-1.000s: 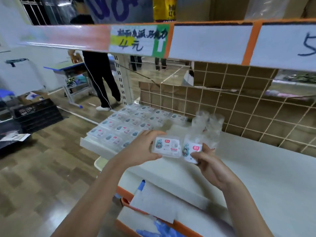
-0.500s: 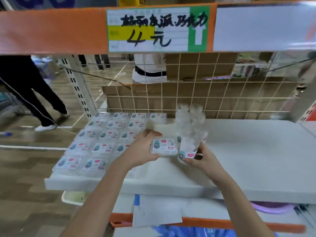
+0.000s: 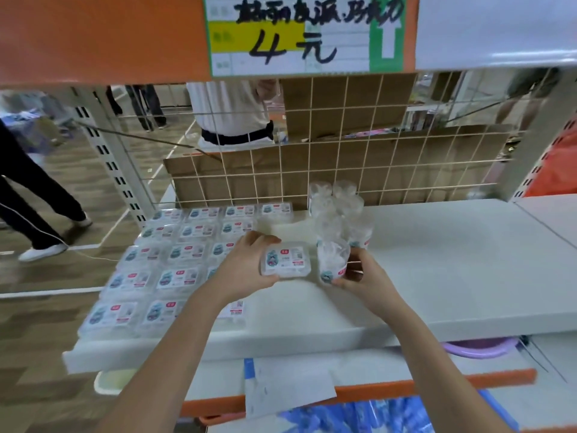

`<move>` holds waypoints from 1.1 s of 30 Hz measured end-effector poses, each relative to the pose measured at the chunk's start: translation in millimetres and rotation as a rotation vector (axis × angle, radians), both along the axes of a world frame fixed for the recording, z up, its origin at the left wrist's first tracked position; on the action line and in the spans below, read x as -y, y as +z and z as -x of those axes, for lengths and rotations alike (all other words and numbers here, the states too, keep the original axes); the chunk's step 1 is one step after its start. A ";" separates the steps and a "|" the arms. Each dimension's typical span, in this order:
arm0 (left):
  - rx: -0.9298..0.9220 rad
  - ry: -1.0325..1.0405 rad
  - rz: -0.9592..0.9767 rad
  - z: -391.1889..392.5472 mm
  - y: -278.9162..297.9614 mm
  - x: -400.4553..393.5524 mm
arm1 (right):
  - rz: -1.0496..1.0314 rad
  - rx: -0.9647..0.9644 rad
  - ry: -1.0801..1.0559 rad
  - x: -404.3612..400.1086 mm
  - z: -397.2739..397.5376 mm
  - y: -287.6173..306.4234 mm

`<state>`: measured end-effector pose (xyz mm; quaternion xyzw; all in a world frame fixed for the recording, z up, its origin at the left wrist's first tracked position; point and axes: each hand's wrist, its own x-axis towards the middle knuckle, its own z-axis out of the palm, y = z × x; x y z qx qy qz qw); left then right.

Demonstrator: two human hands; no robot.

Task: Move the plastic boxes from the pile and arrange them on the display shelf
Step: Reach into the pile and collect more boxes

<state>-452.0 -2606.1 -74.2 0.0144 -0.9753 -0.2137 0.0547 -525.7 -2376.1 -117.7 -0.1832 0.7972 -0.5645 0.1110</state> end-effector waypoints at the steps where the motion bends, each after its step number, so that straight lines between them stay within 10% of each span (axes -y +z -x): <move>1: -0.001 0.004 0.002 0.7 -0.5 2.5 | -0.009 -0.007 -0.002 0.4 -0.1 -0.5; 17: 0.040 0.031 0.020 48.6 0.1 25.4 | -0.174 -0.038 -0.083 -48.7 4.9 59.1; 33: 0.133 0.130 0.264 90.1 -13.9 43.5 | -0.686 -0.625 0.167 67.4 83.9 112.0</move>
